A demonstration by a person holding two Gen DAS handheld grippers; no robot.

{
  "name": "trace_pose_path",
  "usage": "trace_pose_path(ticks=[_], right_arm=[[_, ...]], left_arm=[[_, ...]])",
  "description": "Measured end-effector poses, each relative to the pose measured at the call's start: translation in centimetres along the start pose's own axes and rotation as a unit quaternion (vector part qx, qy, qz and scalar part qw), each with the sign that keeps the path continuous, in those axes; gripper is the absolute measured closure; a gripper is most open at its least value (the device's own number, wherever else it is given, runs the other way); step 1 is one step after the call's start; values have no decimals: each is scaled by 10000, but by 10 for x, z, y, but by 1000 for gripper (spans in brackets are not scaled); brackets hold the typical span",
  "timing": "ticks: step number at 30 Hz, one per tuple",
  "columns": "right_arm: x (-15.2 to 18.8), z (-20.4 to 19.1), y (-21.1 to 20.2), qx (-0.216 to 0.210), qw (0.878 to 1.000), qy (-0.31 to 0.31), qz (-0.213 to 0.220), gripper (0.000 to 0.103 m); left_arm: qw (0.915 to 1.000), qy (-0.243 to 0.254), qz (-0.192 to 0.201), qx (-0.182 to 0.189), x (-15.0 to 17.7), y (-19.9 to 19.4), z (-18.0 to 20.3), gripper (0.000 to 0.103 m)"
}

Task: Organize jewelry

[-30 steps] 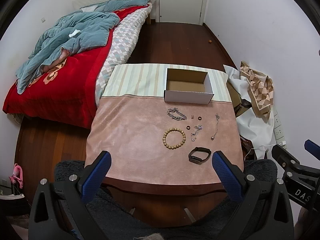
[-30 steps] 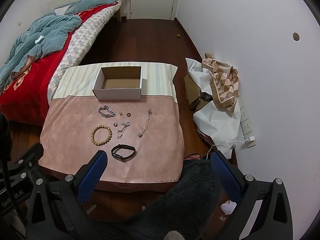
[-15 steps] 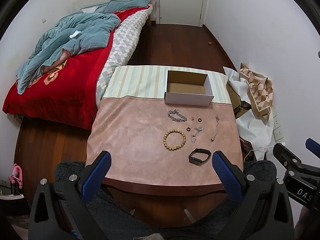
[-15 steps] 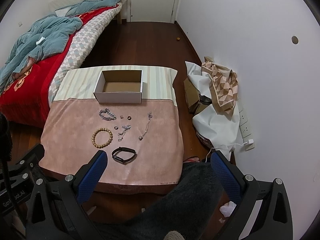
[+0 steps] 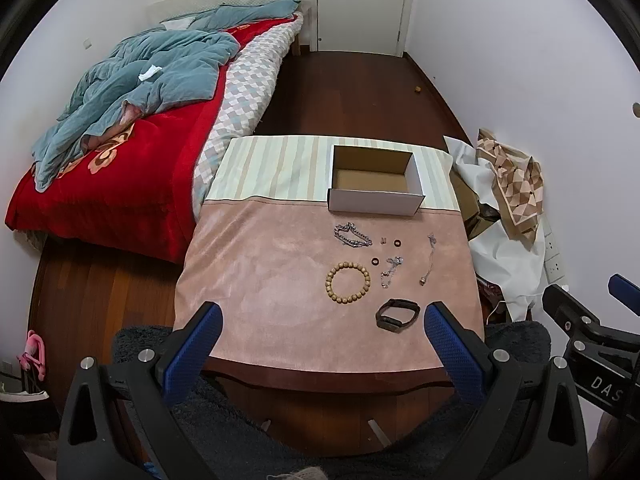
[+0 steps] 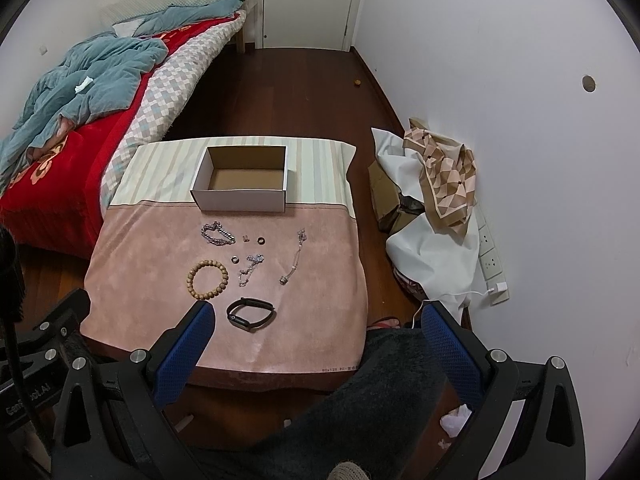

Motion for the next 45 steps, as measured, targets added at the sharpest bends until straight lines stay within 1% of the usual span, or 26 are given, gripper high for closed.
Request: trace_pose_path(ticks=[14,18,20,22,25,26,28,31,33,34,35,36,38,41,43,44,45], right_arm=[[0,1,-6,-24,10000,-1,67,0],[-3,4,1,-72,9999,106,52,0],[-5,9,10,-130,9997,224,-21,0],[-7,13,32,-170,9989,377,-229,0],[-8,16,74,-174,9968,517,-591,0],[-7,15,90,-182,9958,541,-718,0],[-3,11,128,-219,9921,594,-1082,0],[5,2,178,-339,9858,595,-1536,2],[12,-4,209,-411,9803,611,-1833,9],[15,-7,221,-441,9780,614,-1944,10],[19,-10,235,-479,9751,628,-2072,13],[24,-13,250,-495,9715,676,-2218,19],[32,-18,270,-554,9651,760,-2443,25],[42,-25,293,-745,9546,925,-2731,32],[48,-31,303,-792,9505,918,-2861,36],[51,-34,308,-800,9487,877,-2931,43],[54,-38,312,-795,9476,804,-2986,52]], left_arm=[[10000,-11,15,41,2,-7,-2,0],[10000,-23,48,-11,1,-3,-3,0],[9999,-34,65,-110,-4,5,-5,0],[9997,-58,76,-206,-9,17,-8,0],[9982,-36,83,-598,-17,50,-13,0],[9972,-22,32,-747,-20,63,-15,0],[9958,16,-165,-897,-23,91,-17,0],[9938,75,-509,-983,-23,129,-18,0],[9914,138,-726,-1078,-22,157,-18,0],[9900,165,-834,-1125,-22,169,-18,0],[9887,177,-934,-1158,-20,180,-18,0],[9874,196,-1021,-1192,-17,190,-19,0],[9846,187,-1219,-1242,-11,207,-23,0],[9808,145,-1498,-1241,-2,232,-30,0],[9789,103,-1653,-1195,3,242,-33,0],[9785,88,-1704,-1159,4,246,-34,0],[9782,85,-1747,-1123,5,251,-34,0]])
Point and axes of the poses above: each gripper's, at about its wrist camera, not at the fingertips, and y roughly the way its jaws point, z to its right, x to its underside, the point moved 2 cm from there along y, roughly the way its jaws point, and after that the axes turned 1 degree about -z, right-handed, at the moved point
